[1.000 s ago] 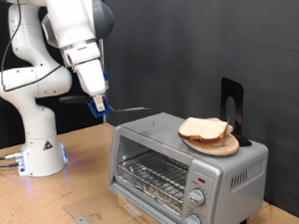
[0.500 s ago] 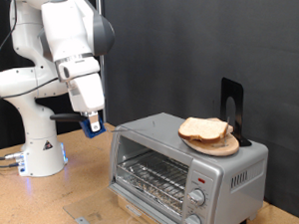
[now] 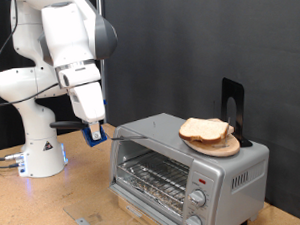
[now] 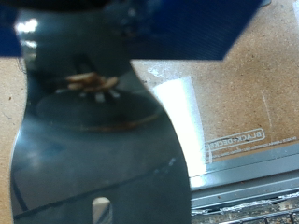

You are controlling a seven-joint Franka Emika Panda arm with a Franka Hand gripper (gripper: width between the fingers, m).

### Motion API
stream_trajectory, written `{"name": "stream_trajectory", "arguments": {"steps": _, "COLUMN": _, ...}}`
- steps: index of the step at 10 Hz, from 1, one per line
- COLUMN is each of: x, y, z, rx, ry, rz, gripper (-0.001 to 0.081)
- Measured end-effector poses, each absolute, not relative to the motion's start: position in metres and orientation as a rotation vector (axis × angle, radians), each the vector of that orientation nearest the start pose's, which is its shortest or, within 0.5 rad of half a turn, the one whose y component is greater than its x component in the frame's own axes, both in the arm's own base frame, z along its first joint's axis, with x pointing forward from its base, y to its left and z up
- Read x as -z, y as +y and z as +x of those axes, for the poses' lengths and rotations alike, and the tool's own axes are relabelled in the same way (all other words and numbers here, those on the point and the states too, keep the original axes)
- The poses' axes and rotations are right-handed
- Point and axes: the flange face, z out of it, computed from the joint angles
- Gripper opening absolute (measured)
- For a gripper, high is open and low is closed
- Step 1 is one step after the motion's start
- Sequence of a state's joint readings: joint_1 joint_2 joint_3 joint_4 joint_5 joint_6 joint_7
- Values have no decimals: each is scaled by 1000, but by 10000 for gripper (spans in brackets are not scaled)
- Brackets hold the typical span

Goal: Make a piece of toast with the oven

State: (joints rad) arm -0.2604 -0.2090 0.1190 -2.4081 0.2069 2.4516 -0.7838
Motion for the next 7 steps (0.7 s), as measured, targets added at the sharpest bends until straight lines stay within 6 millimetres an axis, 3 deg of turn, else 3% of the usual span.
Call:
{"name": "stream_trajectory", "arguments": {"steps": 5, "x": -417, "y": -74, "z": 539, "rx": 416, "ry": -725, "rz": -3011, "gripper": 400}}
{"name": "stream_trajectory", "arguments": {"steps": 7, "x": -412, "y": -74, "z": 552, "rx": 404, "ry": -733, "rz": -3003, "gripper": 400}}
